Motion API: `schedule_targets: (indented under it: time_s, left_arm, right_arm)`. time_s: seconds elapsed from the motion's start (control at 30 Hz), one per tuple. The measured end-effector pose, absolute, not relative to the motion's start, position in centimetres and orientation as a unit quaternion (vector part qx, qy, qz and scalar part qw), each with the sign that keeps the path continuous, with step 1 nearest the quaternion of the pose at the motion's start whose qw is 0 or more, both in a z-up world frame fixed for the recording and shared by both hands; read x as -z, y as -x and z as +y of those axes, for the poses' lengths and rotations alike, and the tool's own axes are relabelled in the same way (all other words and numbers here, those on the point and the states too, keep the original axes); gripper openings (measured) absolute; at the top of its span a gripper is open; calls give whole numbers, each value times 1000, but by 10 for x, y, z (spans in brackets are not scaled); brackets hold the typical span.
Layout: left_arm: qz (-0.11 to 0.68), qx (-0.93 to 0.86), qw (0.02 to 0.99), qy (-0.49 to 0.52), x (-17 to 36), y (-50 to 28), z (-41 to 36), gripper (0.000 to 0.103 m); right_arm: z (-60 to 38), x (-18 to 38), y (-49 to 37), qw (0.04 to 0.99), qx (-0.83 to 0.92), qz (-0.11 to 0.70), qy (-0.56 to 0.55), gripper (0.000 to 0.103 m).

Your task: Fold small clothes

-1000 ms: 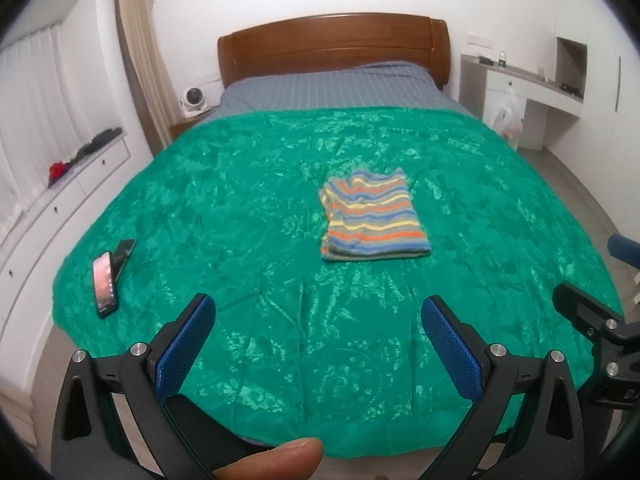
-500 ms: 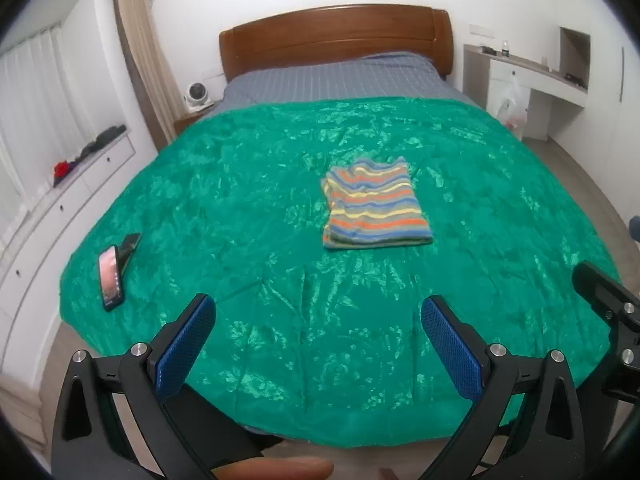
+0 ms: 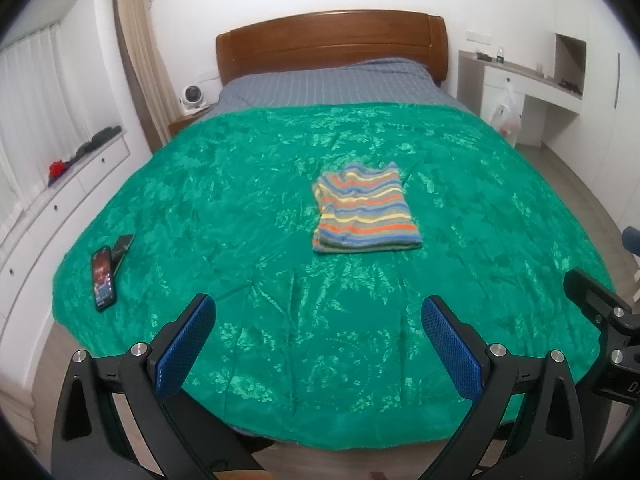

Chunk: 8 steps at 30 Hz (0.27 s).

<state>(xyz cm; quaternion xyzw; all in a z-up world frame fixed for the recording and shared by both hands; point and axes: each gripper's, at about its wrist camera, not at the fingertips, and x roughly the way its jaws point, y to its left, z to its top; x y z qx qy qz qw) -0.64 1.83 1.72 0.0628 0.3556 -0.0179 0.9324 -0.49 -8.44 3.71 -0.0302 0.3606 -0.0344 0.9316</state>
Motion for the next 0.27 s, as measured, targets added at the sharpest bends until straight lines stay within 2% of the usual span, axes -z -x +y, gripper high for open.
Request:
schedule_targets:
  time_s: [0.27]
  left_arm:
    - [354,9,933,-61,-18,6,18,103]
  right_arm:
    - [-88,-34,4,931,30,362,23,102]
